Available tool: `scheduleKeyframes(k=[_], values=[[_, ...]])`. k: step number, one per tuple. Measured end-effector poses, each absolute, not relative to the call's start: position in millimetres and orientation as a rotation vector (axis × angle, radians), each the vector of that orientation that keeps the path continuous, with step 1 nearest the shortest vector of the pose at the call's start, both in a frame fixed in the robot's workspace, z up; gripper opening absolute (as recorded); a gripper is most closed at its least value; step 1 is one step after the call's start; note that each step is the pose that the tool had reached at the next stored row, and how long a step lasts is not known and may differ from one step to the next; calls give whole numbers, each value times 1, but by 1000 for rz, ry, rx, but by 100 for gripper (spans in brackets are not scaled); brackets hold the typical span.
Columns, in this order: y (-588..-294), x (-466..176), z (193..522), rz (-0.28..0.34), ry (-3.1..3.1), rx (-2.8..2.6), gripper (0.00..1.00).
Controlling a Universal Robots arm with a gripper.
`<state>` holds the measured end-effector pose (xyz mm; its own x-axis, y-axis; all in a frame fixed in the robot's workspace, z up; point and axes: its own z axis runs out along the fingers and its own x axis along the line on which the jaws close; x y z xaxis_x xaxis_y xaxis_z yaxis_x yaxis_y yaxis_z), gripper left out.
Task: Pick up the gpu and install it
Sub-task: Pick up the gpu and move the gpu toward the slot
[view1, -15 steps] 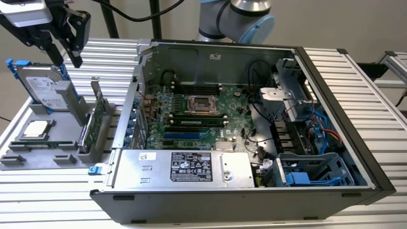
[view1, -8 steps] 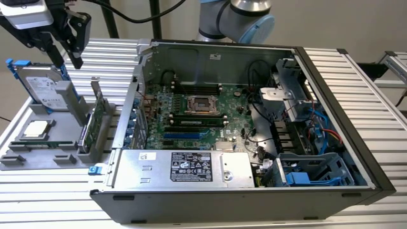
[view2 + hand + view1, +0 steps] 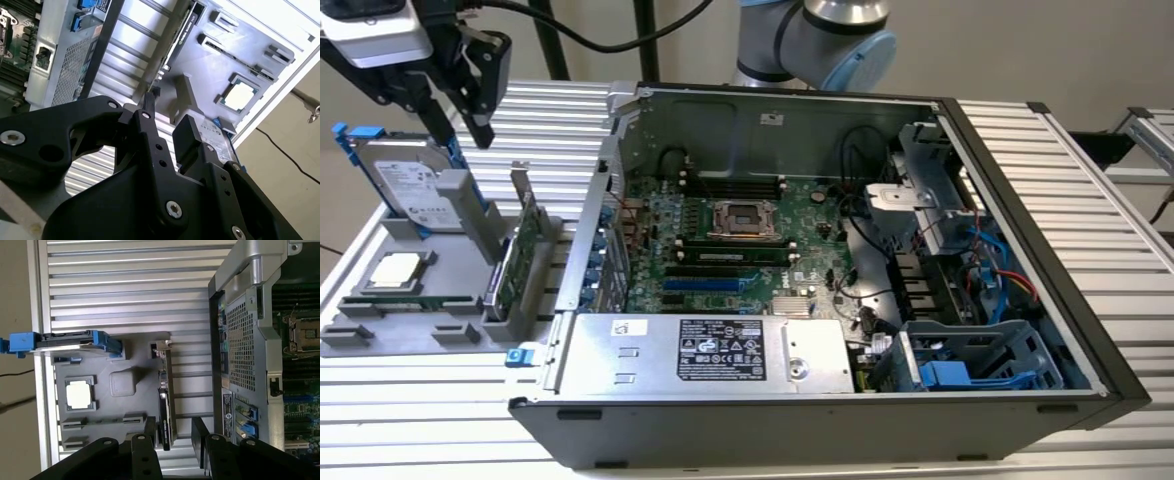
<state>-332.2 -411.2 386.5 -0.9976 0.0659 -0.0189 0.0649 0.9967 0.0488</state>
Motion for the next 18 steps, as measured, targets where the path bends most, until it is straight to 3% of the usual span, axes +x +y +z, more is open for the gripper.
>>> scheduleKeyframes(k=[18], values=[[-417, -332, 384, 75, 3119, 100, 100]])
